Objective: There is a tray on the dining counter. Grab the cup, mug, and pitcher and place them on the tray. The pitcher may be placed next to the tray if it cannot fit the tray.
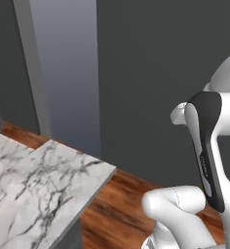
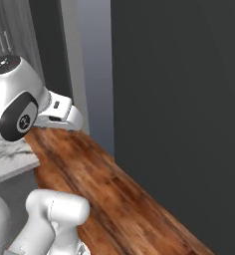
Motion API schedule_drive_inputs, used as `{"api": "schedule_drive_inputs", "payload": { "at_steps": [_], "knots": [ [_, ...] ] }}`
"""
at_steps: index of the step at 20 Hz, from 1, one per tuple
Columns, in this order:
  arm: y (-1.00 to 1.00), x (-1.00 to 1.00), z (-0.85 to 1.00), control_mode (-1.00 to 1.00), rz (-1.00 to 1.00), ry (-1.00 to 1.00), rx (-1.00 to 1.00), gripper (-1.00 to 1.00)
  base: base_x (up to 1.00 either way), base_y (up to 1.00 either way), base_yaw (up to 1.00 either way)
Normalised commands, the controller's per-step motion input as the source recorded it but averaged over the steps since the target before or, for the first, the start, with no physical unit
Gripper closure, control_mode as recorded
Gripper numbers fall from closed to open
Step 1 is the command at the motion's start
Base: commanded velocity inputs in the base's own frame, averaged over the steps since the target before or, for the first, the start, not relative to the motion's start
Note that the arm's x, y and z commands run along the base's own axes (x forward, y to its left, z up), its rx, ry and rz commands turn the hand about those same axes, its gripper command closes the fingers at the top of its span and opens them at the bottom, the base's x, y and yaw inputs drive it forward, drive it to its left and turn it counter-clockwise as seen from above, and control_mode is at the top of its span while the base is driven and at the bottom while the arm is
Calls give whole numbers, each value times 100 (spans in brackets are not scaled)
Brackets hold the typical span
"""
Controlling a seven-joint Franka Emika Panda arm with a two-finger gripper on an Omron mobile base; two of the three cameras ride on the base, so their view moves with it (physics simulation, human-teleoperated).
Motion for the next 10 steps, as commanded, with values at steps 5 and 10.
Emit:
{"api": "schedule_drive_inputs", "payload": {
  "at_steps": [5, 10],
  "knots": [
    [0, 0, 0, 100, 0, 0, 0, -100, 63, -3, 10],
    [0, 0, 0, 100, 0, 0, 0, -100, 47, -36, 34]
  ]
}}
